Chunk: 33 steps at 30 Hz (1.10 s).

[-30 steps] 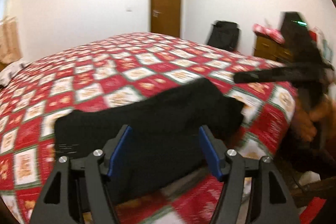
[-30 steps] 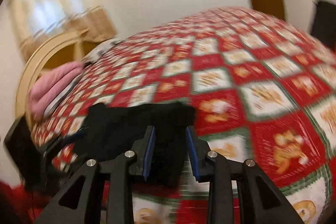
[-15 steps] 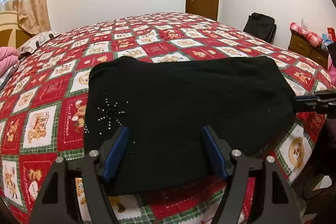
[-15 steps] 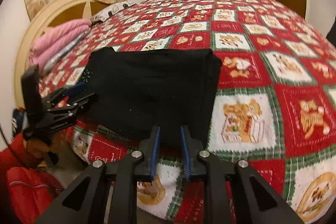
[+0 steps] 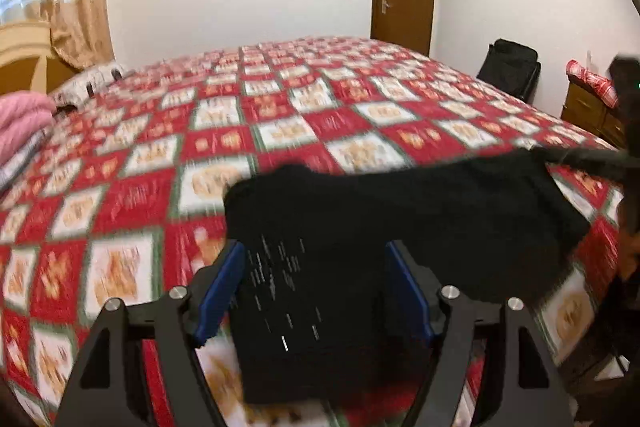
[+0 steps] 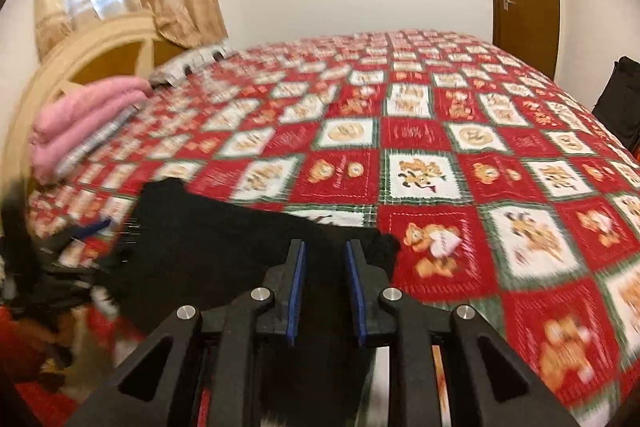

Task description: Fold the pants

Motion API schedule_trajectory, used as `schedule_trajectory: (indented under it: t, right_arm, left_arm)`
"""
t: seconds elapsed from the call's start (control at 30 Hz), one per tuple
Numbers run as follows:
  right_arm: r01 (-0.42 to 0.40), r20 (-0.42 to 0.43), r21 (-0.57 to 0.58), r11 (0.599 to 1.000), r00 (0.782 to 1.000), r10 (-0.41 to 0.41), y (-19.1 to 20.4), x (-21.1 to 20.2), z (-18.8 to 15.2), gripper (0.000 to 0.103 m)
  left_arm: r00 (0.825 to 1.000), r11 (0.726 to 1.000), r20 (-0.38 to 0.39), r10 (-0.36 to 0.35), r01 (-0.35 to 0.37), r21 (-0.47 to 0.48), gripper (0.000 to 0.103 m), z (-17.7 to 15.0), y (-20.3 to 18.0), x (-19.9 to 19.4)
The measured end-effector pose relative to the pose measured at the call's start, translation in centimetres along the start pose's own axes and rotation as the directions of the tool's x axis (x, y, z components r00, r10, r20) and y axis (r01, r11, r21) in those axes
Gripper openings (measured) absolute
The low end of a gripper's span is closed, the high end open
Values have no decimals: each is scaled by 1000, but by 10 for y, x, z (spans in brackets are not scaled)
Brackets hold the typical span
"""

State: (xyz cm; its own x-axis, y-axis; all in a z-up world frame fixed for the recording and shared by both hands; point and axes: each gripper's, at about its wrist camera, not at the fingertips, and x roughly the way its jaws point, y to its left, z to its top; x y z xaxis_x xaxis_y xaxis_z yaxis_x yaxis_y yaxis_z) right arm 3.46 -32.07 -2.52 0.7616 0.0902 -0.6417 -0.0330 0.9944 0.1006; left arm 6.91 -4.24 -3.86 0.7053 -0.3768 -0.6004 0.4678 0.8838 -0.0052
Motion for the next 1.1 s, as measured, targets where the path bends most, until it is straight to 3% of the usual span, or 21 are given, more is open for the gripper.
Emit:
schedule_trajectory:
  t: [0.1, 0.33, 0.4, 0.47, 0.53, 0.57, 0.67, 0.77, 0.83, 0.9, 1.1]
  right_arm:
    - [52, -88, 23, 998, 995, -49, -6, 41, 0, 22]
    - [30, -55, 53, 998, 998, -27, -12, 39, 2, 22]
    - [39, -20, 81, 996, 999, -38, -8, 25, 4, 22]
    - [1, 59, 35, 999, 998, -3, 11, 6, 6, 22]
    - [-47, 84, -32, 998, 995, 50, 35, -1, 9, 22]
    - [-87, 70, -66, 994, 993, 92, 49, 1, 12, 22]
    - [-194, 17, -100, 976, 980, 197, 80, 17, 22, 22]
    - [-322, -31, -73, 944, 947, 320, 103, 39, 39, 22]
    - [-395, -77, -72, 916, 918, 390, 121, 55, 50, 22]
    - [-432, -117, -98, 897, 900, 420, 143, 67, 54, 22]
    - [-408, -291, -202, 890, 893, 343, 201, 127, 52, 22]
  left_arm:
    - [999, 999, -24, 41, -42, -32, 75, 19, 10, 24]
    - [988, 980, -153, 31, -60, -190, 75, 43, 53, 72]
    - [992, 972, -122, 43, -70, -224, 76, 47, 69, 62]
    - [994, 960, -90, 65, -87, -267, 76, 46, 94, 47]
    - [988, 949, -122, 90, -123, -290, 76, 40, 111, 43]
    - [987, 943, -137, 87, -126, -308, 76, 34, 117, 40]
    - [989, 931, -147, -10, -45, -363, 76, 12, 116, 33]
    - [979, 922, -191, -65, -14, -387, 75, -18, 98, 34]
    - [987, 943, -160, -7, -47, -330, 75, -29, 80, 25]
    - [987, 953, -163, -6, -44, -300, 75, -33, 69, 22]
    - [989, 955, -133, -64, 22, -297, 75, -41, 55, 17]
